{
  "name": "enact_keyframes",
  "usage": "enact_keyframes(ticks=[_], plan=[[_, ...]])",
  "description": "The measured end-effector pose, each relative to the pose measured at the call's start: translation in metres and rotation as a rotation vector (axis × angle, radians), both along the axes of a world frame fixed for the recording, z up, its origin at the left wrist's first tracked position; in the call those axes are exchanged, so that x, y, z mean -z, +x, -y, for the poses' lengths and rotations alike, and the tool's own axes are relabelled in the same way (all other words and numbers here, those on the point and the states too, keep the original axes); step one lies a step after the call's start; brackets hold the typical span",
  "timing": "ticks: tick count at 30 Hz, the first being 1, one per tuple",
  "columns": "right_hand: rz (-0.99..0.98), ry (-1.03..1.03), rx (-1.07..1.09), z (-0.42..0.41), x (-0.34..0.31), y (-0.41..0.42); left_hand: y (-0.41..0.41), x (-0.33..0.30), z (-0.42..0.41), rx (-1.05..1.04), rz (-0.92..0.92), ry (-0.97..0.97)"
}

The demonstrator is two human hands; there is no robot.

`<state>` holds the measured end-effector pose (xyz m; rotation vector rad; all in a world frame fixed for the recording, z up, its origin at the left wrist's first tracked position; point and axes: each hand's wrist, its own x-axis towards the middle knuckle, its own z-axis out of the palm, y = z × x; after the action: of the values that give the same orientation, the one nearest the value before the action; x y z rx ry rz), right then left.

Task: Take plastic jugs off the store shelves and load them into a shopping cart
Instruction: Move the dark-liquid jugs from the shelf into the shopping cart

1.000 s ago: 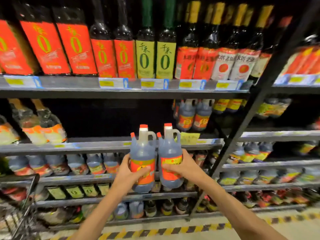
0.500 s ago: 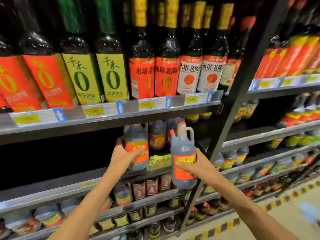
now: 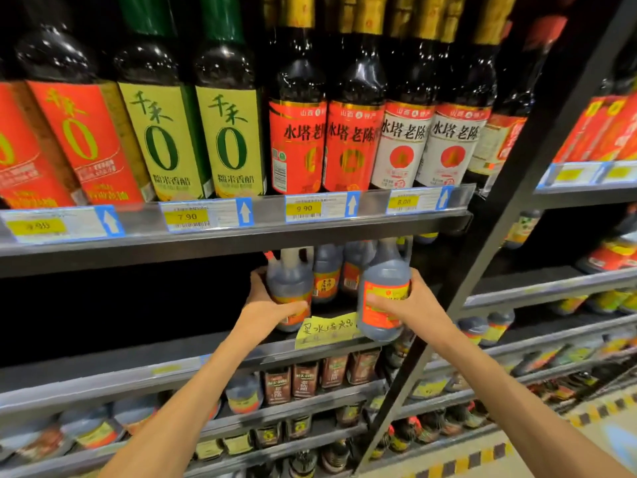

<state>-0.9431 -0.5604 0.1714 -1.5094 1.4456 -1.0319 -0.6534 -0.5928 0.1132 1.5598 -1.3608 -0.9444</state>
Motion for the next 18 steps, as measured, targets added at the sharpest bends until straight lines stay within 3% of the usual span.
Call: enact_keyframes(ticks=[7, 18], plan=[[0.018, -0.067, 0.082, 0.025, 0.005, -0.004, -0.022, -0.007, -0.019, 0.088, 0.002, 0.045], [0.081, -0.025, 0.087, 0.029, 0.046, -0.006, -0.051, 0.005, -0.021, 0.046, 0.1, -0.016]])
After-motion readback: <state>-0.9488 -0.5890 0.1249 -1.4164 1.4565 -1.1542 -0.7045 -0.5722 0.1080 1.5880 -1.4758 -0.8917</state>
